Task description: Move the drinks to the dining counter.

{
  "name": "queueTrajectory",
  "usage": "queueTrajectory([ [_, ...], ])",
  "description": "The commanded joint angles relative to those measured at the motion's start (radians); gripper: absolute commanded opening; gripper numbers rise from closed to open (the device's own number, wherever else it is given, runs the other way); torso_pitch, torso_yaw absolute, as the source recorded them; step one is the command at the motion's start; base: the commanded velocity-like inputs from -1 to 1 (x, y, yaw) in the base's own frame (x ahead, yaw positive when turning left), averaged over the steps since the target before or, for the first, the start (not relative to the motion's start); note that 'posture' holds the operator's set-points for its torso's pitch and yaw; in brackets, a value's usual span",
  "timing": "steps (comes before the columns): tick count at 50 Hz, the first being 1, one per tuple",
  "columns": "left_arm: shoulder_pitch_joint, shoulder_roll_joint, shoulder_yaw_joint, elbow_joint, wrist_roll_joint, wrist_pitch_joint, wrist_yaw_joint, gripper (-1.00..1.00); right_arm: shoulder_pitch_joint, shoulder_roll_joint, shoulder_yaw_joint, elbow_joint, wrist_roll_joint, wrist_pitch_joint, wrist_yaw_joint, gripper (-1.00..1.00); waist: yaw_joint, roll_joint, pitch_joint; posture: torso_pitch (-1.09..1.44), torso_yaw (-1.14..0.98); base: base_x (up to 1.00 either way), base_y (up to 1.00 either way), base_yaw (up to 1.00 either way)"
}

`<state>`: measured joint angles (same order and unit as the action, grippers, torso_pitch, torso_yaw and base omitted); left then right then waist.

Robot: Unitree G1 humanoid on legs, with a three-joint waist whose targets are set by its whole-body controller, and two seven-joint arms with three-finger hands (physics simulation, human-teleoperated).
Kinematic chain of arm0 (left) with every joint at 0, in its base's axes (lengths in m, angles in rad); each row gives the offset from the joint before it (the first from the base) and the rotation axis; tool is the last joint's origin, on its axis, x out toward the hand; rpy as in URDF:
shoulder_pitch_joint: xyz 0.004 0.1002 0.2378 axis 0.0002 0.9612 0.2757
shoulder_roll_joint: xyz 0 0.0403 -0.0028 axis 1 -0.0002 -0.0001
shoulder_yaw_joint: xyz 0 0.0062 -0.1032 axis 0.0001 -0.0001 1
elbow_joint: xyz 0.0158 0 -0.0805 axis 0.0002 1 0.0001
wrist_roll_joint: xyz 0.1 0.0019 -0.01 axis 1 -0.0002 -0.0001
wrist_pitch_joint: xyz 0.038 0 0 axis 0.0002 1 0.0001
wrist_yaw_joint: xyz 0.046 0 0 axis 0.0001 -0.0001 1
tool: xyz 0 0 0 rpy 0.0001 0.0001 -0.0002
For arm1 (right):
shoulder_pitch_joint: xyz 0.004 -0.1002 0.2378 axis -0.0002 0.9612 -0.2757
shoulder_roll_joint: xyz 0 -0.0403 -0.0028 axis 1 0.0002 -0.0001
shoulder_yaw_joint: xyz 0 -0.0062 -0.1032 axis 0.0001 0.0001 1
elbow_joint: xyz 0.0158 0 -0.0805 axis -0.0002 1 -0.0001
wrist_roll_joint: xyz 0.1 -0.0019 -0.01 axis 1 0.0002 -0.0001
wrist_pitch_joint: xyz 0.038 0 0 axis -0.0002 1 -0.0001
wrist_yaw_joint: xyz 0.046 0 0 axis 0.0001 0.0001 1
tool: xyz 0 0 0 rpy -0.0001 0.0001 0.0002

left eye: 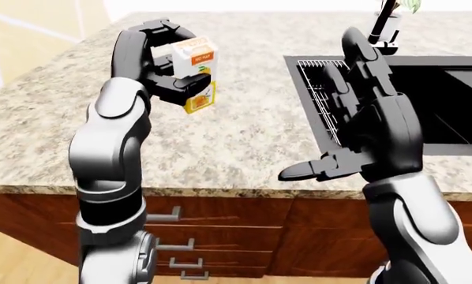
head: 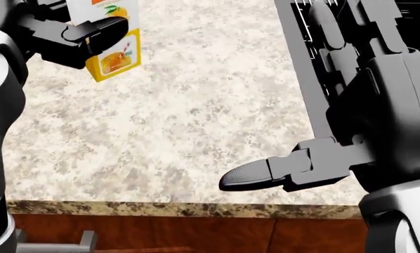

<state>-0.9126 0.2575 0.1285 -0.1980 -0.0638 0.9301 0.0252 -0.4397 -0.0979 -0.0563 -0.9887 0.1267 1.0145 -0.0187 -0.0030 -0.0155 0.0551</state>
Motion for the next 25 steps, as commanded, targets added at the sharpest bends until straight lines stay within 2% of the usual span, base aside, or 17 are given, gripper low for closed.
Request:
queueTrajectory([
  [1,-0.037,0.011,0.012,0.005,0.001,-0.087,0.013,-1.00,-0.022,-0.002,0.001,-0.020,-0.004,-0.031,-0.002,1.00,0.000,0.000,-0.026,0.00,0.00,0.00,0.00,0.00],
  [25,-0.048,-0.032,-0.015,0.331,0.025,-0.295,0.029,-1.00,0.002,0.001,-0.002,-0.011,-0.010,-0.059,0.011,1.00,-0.007,0.013,-0.041,0.00,0.00,0.00,0.00,0.00],
])
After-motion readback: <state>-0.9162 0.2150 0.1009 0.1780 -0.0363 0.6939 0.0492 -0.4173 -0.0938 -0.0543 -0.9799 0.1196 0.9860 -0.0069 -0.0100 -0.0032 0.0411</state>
